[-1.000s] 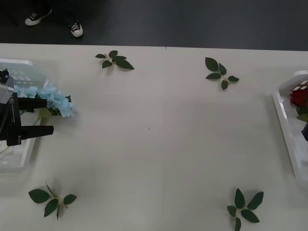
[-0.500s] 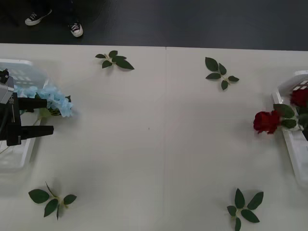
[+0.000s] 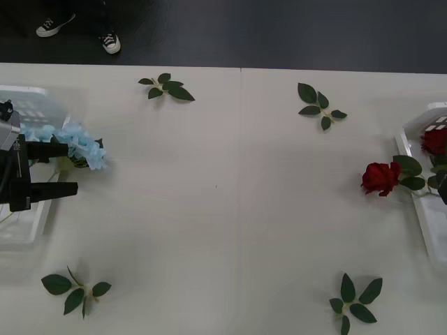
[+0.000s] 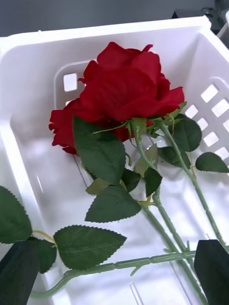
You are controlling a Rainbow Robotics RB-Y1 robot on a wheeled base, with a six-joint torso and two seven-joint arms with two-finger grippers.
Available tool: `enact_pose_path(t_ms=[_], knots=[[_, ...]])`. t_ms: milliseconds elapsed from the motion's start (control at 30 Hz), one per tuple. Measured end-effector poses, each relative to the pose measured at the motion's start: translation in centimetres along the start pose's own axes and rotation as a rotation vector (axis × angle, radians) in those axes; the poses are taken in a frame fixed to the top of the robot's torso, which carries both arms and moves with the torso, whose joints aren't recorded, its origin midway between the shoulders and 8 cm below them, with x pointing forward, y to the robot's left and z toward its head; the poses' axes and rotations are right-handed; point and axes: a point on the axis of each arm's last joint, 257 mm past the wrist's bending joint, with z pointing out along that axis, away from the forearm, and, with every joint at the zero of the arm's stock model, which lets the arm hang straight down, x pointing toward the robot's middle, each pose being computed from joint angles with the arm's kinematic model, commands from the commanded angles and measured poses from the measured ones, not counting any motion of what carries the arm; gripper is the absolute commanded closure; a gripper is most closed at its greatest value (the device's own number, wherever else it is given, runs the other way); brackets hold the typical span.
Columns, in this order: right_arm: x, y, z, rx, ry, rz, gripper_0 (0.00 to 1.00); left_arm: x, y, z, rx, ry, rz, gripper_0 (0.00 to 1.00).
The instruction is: Put the red flowers into the right box and the blue flowers into the left box
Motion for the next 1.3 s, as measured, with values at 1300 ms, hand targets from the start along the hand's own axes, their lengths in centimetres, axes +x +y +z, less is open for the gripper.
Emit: enact_pose_path(t_ms=[1300], knots=[[5.5,16.5,-13.4,-0.486,0.244,-0.866,0.04,0.0,0.0,0.0,0.000,0.000,0.000,0.17]])
